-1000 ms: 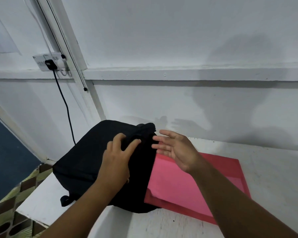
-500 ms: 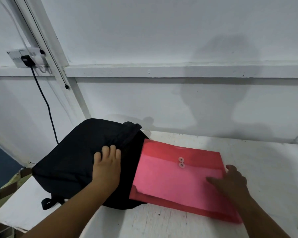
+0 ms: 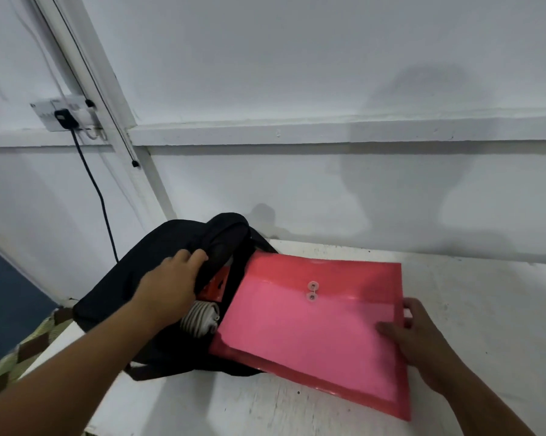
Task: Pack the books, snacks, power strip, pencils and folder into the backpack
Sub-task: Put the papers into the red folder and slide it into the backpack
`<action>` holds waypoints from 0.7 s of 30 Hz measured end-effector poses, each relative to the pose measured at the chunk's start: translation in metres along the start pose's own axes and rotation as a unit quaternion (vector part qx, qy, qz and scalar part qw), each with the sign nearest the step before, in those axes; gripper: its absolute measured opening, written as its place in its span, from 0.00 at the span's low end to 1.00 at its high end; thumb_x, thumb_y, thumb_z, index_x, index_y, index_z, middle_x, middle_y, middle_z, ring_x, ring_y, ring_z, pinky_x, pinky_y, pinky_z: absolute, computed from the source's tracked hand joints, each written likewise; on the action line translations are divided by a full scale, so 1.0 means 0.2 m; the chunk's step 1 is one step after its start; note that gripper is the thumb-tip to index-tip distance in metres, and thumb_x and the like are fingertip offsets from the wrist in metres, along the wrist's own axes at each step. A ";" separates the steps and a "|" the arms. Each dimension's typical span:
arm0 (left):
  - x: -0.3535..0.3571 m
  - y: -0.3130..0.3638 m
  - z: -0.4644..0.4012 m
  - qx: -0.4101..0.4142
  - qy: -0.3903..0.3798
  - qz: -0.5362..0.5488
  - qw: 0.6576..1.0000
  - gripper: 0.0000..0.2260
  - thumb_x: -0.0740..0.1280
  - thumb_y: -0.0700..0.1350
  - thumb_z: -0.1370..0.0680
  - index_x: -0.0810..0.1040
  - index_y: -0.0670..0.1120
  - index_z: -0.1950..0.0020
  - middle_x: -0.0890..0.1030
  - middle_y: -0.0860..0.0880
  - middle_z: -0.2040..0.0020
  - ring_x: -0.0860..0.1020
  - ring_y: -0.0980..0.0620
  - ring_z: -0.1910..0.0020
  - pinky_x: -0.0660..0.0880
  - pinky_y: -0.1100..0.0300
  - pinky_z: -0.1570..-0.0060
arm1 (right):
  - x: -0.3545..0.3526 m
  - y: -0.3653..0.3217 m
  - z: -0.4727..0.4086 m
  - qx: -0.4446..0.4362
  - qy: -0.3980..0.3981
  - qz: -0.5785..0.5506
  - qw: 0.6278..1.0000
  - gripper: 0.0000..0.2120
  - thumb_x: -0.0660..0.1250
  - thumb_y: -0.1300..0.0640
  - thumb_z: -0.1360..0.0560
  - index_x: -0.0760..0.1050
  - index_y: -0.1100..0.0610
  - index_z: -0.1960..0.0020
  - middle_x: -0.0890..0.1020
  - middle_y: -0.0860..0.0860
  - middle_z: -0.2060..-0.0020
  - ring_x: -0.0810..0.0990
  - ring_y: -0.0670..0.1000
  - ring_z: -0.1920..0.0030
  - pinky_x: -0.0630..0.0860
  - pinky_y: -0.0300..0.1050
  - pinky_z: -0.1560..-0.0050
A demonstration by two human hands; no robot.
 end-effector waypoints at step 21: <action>0.33 0.32 0.02 -0.022 -0.108 -0.232 0.966 0.28 0.64 0.71 0.28 0.73 0.58 0.33 0.37 0.40 0.21 0.36 0.24 0.26 0.51 0.20 0.37 | 0.02 -0.75 0.11 -0.173 0.000 0.109 0.979 0.21 0.62 0.66 0.27 0.71 0.42 0.42 0.82 0.51 0.56 0.83 0.56 0.58 0.83 0.59 0.54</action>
Point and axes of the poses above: each hand's wrist, its own z-axis away from the middle knuckle, its own x-axis out of the palm, y = z × x, the point moved 6 cm from there along -z, towards the middle knuckle
